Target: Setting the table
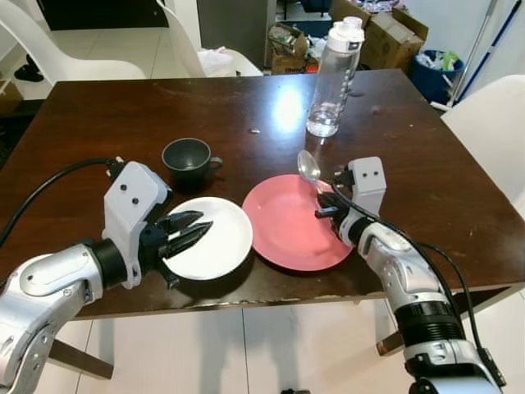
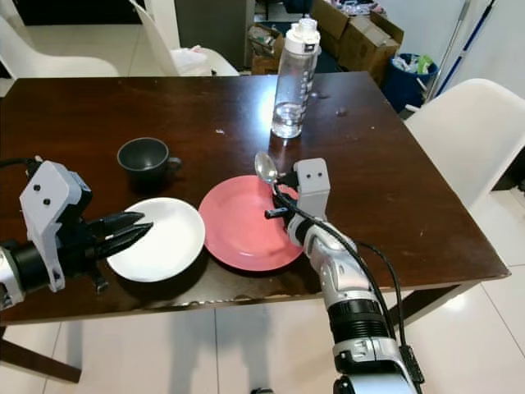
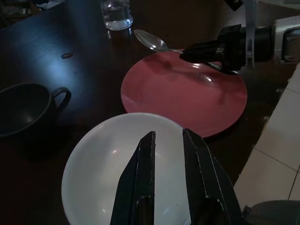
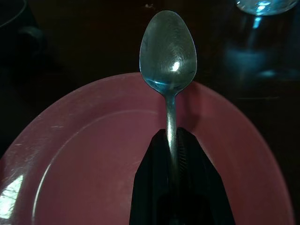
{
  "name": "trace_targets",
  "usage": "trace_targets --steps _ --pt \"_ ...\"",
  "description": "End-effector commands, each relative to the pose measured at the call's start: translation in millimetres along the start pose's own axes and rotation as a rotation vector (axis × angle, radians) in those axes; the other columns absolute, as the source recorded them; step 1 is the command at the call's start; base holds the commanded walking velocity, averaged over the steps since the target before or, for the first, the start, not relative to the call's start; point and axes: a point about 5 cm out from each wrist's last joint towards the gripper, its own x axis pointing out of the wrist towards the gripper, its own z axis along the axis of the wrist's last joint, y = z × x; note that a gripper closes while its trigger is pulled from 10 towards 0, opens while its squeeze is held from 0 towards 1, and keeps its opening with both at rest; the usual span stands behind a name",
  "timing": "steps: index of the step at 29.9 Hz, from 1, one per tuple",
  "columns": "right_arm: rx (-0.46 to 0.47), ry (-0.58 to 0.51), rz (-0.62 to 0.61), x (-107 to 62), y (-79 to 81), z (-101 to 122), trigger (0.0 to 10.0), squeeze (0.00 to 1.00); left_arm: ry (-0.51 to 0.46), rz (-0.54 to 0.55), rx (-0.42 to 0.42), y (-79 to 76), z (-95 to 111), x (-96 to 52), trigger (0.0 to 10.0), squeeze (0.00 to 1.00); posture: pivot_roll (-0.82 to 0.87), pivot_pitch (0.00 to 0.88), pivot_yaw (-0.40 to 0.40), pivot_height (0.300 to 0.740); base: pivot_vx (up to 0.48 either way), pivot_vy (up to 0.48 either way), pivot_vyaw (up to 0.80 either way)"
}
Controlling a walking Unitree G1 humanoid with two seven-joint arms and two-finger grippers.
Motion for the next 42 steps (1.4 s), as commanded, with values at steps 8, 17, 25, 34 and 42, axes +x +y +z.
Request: trace_targets --steps 8,17,25,34,42 --pt "0.012 0.024 0.009 -1.2 10.4 -16 10.0 0.00 0.015 -0.012 -0.010 -5.1 -2 -0.1 10.0 0.00 0.09 0.107 0.069 0.740 0.000 0.000 0.00" --pt "-0.013 0.040 -0.040 -4.9 11.1 -24 10.0 0.00 0.011 -0.025 -0.024 -8.4 -4 4.9 10.0 0.00 0.07 0.111 0.067 0.740 0.000 0.000 0.00" --pt "-0.002 0.046 -0.050 -7.3 8.4 -28 10.0 1.00 0.010 -0.029 -0.028 -9.7 -4 6.8 10.0 0.00 0.07 0.113 0.067 0.740 0.000 0.000 0.00" --pt "-0.017 -0.067 -0.061 -10.8 7.7 -4 10.0 0.87 0.007 -0.032 -0.035 -11.8 -6 9.4 10.0 0.00 0.06 0.116 0.064 0.740 0.000 0.000 0.00" --pt "-0.177 -0.429 -0.086 -47.7 38.6 42 10.0 0.00 -0.040 0.107 -0.076 -4.6 -9 20.1 10.0 0.00 0.04 0.105 0.068 0.740 0.000 0.000 0.00"
